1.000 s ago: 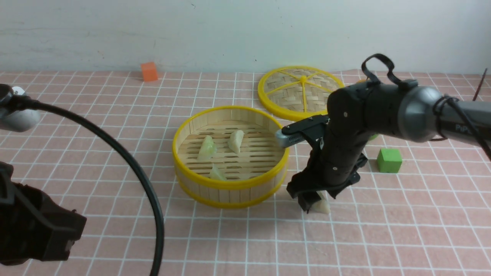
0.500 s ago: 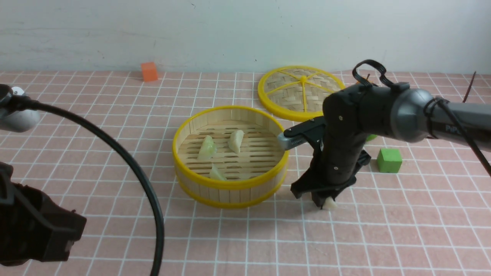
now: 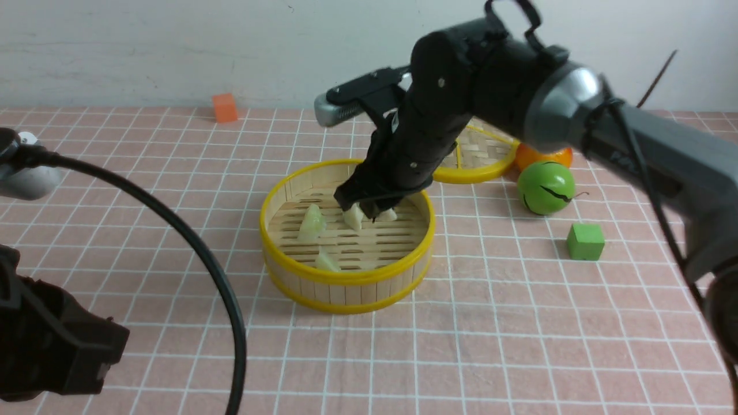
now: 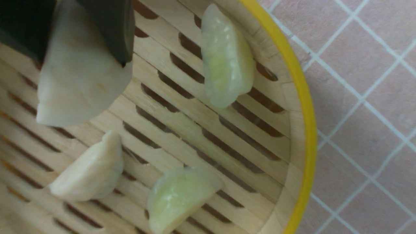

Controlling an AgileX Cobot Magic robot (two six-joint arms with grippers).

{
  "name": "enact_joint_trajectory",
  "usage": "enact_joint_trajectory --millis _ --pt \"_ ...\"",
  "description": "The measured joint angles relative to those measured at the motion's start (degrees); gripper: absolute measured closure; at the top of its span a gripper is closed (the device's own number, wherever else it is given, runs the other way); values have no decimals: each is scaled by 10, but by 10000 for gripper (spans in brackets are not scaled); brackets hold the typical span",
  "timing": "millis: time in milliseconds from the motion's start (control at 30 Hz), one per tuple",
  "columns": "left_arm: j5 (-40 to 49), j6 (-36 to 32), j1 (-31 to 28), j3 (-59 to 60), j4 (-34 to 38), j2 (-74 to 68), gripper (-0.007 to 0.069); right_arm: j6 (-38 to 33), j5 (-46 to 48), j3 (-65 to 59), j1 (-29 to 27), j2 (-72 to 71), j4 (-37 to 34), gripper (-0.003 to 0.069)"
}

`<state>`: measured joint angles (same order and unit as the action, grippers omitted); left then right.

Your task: Put the dumplings into the steamer on the table with the pink tablecloth.

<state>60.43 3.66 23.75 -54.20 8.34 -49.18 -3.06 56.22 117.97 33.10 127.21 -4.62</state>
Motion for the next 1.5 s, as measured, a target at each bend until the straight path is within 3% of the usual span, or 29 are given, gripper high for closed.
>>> enact_joint_trajectory --millis 333,433,467,567,700,800,933,1133,1333,1500 --pt "17 1 0 0 0 1 603 -1 -8 1 0 60 0 423" --pt "11 4 0 14 -1 18 603 -1 -8 3 0 60 3 354" --pt "2 5 0 31 -2 39 603 -1 1 13 0 61 6 291" --pt "-19 17 0 64 -20 82 603 -1 33 49 0 59 14 189" --pt "-42 52 0 103 -76 145 603 -1 90 109 0 39 22 144" --pt "-58 79 0 131 -113 194 603 -1 124 142 0 10 14 178" --pt "-112 113 0 199 -142 294 603 -4 151 153 0 -58 -15 350" --pt "-210 122 0 305 -150 411 603 -51 156 138 0 -135 -79 664" --pt "-245 122 0 333 -150 438 599 -69 159 67 1 -212 -87 678" --pt "-239 123 0 334 -151 438 591 -72 83 -67 1 -316 -83 676"
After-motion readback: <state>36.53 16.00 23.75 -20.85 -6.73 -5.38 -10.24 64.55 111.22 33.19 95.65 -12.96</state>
